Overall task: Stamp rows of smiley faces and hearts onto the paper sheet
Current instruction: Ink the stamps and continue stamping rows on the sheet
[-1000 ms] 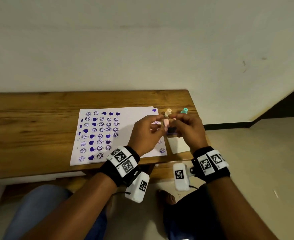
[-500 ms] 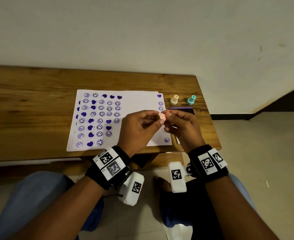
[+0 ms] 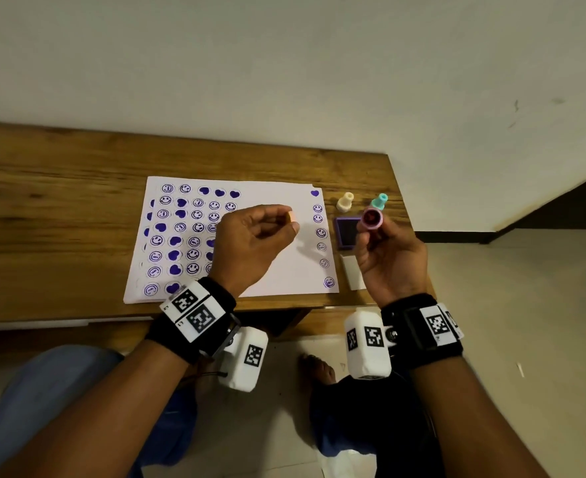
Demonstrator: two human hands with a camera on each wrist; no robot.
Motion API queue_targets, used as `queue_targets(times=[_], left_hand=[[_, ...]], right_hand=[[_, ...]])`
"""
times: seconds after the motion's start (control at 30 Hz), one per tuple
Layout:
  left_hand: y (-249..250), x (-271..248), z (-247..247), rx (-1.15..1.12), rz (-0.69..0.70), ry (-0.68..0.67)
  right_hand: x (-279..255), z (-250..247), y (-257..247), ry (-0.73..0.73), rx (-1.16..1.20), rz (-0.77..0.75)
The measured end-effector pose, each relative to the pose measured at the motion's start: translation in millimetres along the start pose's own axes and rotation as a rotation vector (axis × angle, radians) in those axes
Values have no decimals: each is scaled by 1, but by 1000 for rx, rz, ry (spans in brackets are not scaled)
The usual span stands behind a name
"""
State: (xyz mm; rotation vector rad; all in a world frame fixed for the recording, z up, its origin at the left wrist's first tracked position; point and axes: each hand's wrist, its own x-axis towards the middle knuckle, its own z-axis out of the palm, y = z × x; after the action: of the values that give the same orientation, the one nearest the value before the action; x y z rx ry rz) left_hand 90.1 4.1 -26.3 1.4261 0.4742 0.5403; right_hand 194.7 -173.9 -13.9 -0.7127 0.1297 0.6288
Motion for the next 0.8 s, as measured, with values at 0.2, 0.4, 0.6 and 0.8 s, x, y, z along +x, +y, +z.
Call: queue_targets(times=[0.2, 0.4, 0.6, 0.8], left_hand=[[-2, -1, 3, 4, 6, -11], [-5, 1, 2, 29, 16, -27], [-8, -1, 3, 63, 14, -49], [-11, -3, -1, 118, 7, -45]], right_hand=[[5, -2, 5, -130, 208, 171], [3, -1, 8, -131, 225, 175], [0, 1, 9, -127, 258, 166], [1, -1, -6, 48, 278, 59]])
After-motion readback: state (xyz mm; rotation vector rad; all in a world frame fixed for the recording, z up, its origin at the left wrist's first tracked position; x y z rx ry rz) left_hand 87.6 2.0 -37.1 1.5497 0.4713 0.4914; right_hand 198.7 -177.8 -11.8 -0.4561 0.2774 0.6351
